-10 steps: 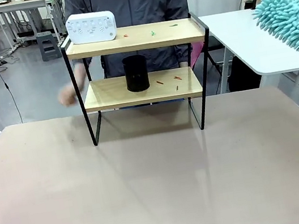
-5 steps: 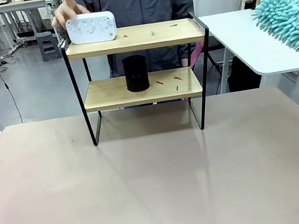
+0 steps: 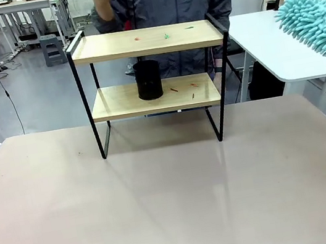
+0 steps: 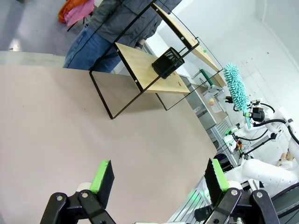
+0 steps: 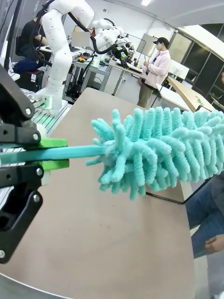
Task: Clean the shelf.
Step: Clean the specific tier of the Shelf with the Duster once objects are removed.
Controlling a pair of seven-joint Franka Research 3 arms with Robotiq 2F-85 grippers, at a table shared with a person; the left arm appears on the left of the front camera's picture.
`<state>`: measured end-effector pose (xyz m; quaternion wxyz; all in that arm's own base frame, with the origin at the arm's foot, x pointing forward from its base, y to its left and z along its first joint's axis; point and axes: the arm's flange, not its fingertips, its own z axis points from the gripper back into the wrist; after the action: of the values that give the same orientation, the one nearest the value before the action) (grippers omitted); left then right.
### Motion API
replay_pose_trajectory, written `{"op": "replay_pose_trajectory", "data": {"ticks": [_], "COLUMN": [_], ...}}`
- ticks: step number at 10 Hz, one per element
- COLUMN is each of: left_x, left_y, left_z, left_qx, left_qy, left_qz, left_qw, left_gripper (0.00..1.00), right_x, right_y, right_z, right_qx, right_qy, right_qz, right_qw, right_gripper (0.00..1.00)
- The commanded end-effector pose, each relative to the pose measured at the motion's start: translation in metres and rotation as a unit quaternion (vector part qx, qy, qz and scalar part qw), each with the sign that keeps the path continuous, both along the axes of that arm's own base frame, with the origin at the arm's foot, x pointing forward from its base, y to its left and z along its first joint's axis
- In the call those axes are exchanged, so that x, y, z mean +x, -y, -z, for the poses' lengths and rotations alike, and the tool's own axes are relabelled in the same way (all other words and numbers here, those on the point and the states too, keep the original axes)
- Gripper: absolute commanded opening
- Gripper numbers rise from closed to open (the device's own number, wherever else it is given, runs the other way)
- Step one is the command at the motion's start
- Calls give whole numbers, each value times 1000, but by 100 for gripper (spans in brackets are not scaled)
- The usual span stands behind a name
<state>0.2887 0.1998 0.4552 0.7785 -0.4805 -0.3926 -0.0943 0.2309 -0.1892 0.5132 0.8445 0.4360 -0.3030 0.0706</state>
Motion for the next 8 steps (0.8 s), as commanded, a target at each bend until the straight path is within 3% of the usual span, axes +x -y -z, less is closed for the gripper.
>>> {"op": "replay_pose_trajectory", "data": {"ticks": [1, 3, 5, 6, 8], "left_x": [1, 1, 1, 1, 1], "left_y": [1, 1, 1, 1, 1], "left_z": [-1, -1, -1, -1, -1], "left_qx": [-2, -2, -2, -2, -2], "left_qy": [14, 14, 14, 14, 14], "left_qz": [1, 1, 1, 1, 1], "left_qw": [1000, 1000, 1000, 1000, 1000], "left_gripper": [100, 100, 100, 100, 100], "right_x": [-4, -5, 12, 19, 30], "right_y": [-10, -67, -150, -190, -254], "right_z": [-33, -121, -185, -198, -191], "right_qx": [-35, -134, -241, -286, -362], "right_qy": [15, 40, 61, 56, 50], "right_qz": [29, 38, 31, 35, 27], "right_qw": [999, 989, 968, 956, 930], "right_gripper": [12, 12, 12, 12, 12]}}
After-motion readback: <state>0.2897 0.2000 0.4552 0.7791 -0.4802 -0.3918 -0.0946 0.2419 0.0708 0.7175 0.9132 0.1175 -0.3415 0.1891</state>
